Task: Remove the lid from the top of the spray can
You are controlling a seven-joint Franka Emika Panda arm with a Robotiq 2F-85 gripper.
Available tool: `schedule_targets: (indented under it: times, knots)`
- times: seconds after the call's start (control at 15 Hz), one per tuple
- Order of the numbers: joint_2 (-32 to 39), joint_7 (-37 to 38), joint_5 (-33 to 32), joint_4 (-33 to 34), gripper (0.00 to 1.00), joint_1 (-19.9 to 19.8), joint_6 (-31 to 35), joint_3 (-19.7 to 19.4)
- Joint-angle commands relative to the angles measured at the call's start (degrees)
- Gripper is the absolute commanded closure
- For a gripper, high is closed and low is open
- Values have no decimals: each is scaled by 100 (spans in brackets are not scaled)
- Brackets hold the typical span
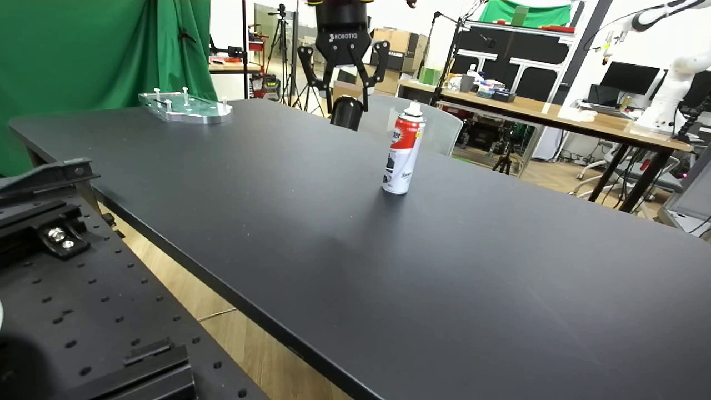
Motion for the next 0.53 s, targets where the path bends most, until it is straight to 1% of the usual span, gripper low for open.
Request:
schedule_targets:
  times: [0.0,0.2,0.33,0.47]
  knots:
    - [-32,313,-341,20,66,0,30,-91]
    - [313,586,-754,223,66,-1,98,-211]
    - [569,946,-1156,374,66,39,195,-353]
    - [848,1191,-1309,497,66,82,314,-460]
